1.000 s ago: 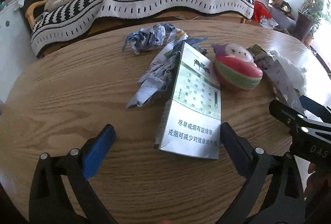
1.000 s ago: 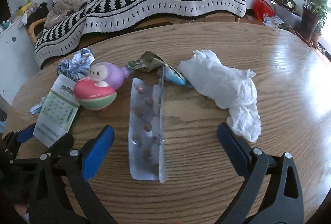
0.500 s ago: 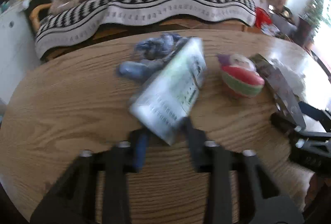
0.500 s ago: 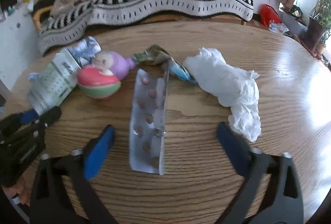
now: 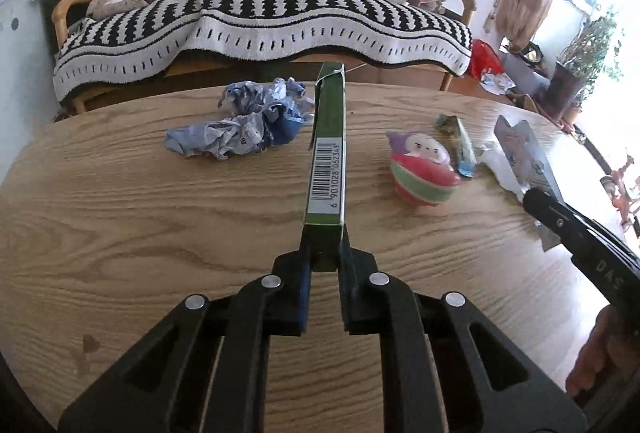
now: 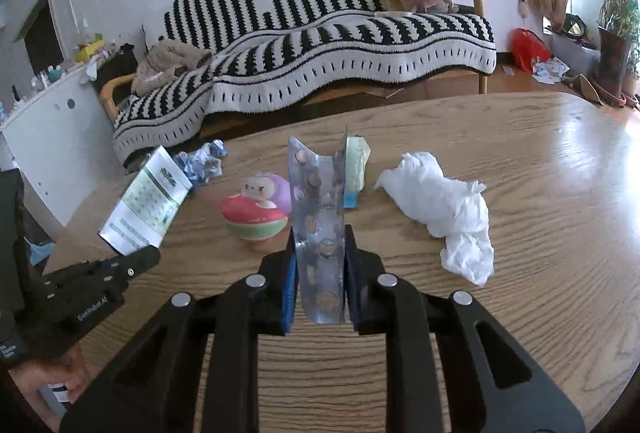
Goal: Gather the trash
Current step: 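Carry the cigarette box and blister pack over the black bin and open both grippers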
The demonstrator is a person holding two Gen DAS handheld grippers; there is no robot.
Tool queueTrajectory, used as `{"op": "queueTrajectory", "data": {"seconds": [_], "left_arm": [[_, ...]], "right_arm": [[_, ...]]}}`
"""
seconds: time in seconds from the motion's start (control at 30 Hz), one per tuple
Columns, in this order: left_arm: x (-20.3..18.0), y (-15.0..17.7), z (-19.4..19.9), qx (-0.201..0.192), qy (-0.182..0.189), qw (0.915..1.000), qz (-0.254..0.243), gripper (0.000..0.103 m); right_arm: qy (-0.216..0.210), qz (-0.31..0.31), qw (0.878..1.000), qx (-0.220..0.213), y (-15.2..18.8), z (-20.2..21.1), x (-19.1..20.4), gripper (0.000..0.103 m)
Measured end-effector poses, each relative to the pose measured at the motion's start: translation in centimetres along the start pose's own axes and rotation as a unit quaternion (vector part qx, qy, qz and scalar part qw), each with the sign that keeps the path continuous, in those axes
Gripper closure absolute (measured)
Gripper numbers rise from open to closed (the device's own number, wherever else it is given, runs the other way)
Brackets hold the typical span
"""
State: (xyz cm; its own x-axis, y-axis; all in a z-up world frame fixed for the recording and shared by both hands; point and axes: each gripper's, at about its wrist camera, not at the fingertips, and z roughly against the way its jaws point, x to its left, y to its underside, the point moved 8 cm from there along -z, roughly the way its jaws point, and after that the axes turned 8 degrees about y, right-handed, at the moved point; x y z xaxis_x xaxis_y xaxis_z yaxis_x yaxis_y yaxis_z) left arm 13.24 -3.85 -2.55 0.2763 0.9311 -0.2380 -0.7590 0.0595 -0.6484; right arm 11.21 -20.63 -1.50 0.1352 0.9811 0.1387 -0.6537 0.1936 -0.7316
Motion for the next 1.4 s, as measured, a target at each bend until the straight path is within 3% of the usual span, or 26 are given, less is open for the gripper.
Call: {"op": "queueTrajectory", "data": {"seconds": [0.17,0.67,0.87,1.0,1.13,1.3,1.4], "left_arm": [[-0.4,0.0,0.5,-0.003,0.007,1.0000,0.001,0.092],[-0.5,0.5,0.0,0.012,0.015,0.9998,0.000,0.092],[-1.1,0.1,0.9,0.007,0.023,0.9997,0.002,0.092],[-3.1,-0.8,4.3,-0.027,0.043,0.9987,-0.003,0.092],[-8.3,1.2,8.7,-0.050,0.080,0.9955,-0.004,0.092],[-17.7,7.7,11.8,-0.003,0.149,0.9879,-0.044,0.092],[-24.0,11.6,14.0,0.026,0.196,0.9767,-0.083,0.092]], "right_arm": [[-0.029,-0.025,0.999,0.004,-0.2,0.4,-0.6,0.083],[-0.024,-0.009,1.000,0.016,0.2,-0.1,0.0,0.083],[-0.046,-0.022,0.998,0.026,-0.2,0.7,0.3,0.083],[-0.064,-0.042,0.997,-0.010,-1.9,4.5,0.5,0.083],[-0.068,-0.061,0.994,-0.064,-2.4,11.6,-0.7,0.083],[0.008,-0.043,0.994,-0.095,1.7,21.4,-7.6,0.083],[0.036,-0.070,0.993,-0.090,5.1,26.7,-13.5,0.083]]}}
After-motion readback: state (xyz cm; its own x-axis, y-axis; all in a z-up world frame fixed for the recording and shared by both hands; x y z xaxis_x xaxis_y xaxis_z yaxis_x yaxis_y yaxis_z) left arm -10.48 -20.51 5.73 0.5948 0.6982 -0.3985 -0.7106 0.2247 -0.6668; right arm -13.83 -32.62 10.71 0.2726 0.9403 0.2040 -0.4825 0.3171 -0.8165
